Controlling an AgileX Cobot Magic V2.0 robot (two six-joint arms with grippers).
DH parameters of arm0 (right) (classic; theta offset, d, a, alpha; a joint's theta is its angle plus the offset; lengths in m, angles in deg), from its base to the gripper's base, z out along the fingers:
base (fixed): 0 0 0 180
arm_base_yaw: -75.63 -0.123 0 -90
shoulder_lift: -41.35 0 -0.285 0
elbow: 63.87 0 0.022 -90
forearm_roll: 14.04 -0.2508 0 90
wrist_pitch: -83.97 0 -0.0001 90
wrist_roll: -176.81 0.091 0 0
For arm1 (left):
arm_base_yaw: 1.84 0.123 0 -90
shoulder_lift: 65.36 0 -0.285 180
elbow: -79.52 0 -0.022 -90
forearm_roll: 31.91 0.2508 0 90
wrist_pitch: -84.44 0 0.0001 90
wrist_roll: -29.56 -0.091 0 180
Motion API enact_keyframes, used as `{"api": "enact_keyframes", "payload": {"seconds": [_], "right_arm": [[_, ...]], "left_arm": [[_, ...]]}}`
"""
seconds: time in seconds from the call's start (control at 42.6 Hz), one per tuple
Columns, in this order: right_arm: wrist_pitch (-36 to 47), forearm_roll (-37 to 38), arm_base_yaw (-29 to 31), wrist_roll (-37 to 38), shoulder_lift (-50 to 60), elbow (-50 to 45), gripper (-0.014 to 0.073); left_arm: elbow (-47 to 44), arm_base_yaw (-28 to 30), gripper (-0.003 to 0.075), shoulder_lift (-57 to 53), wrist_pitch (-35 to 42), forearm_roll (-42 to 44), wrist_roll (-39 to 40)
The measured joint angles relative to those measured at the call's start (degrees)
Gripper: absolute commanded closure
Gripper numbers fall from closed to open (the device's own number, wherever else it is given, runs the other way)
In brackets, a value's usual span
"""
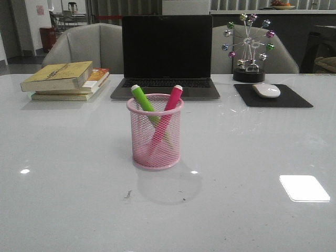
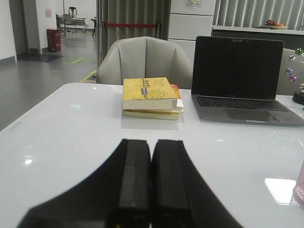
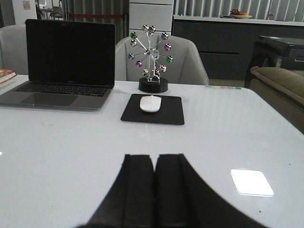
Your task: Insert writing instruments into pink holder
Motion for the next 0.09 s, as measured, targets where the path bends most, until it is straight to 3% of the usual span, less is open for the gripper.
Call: {"api": "enact_keyframes", "payload": {"seconds": [0.094], "right_arm": [[0.0, 0.0, 0.0, 0.0, 0.0, 0.0, 0.0536]], "left_arm": [[0.0, 0.0, 0.0623, 0.0, 0.0, 0.1, 0.0]]}}
